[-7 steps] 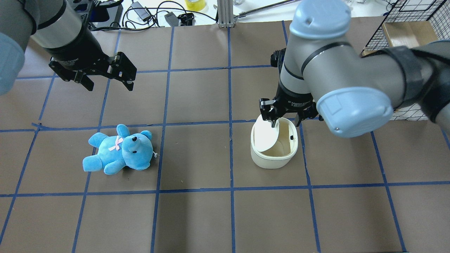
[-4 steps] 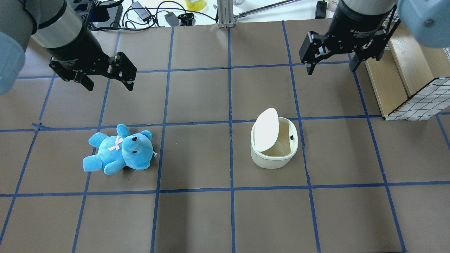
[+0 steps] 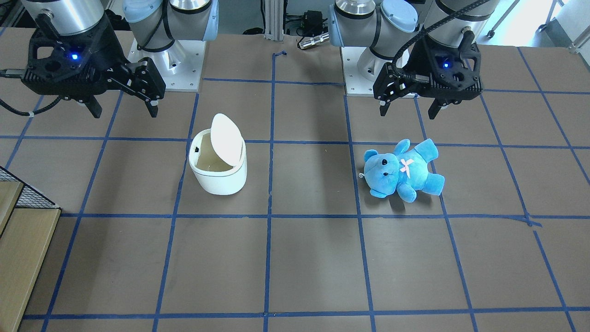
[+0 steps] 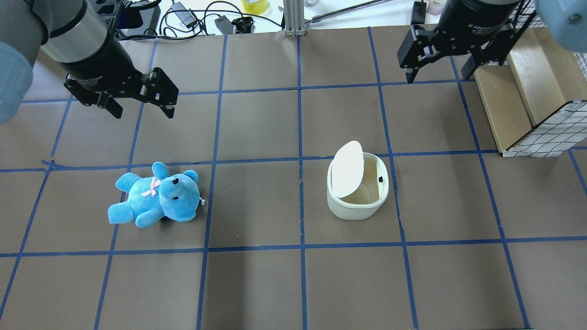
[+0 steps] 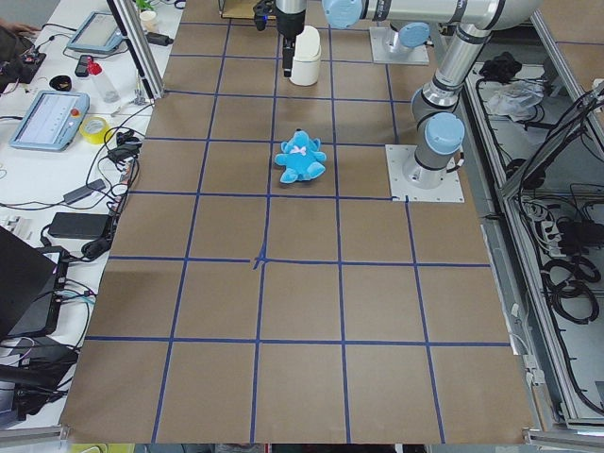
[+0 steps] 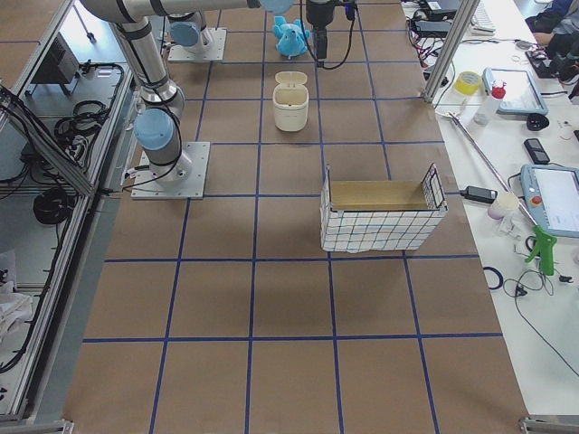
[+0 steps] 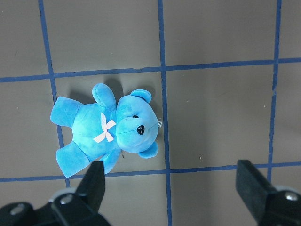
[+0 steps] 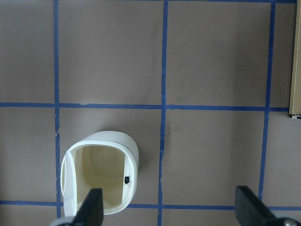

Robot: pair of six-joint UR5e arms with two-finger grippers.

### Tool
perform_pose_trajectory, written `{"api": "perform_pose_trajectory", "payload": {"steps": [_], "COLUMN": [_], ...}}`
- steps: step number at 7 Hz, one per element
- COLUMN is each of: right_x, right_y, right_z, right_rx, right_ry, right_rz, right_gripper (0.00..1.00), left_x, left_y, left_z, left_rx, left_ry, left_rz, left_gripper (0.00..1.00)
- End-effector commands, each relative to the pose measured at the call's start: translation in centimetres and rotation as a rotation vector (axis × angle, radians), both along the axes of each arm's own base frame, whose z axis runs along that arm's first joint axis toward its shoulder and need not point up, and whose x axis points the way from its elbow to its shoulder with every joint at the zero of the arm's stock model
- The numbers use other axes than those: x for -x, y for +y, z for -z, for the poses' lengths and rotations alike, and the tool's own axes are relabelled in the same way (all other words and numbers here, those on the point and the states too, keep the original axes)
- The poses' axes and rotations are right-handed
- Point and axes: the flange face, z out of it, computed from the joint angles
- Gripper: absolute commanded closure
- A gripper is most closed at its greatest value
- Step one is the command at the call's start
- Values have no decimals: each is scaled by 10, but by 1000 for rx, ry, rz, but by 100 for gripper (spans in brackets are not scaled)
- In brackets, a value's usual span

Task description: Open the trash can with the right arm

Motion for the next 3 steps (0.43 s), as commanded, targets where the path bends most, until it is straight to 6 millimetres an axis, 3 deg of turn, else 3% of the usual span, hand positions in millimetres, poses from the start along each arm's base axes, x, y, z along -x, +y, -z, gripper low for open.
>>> {"api": "perform_pose_trajectory", "payload": {"steps": [1,3], "right_x": [-1,-1], "right_y": [0,1], "right_z": [0,0], "right_rx": [3,1], "right_ry": [-1,2], "right_rz": [-2,-1], "right_gripper": [0,0], "left_x": [0,0], "left_y": [0,0], "left_z": [0,0], "left_rx": [0,0], "left_ry": [0,0], "left_rz": [0,0], "left_gripper": [0,0]}}
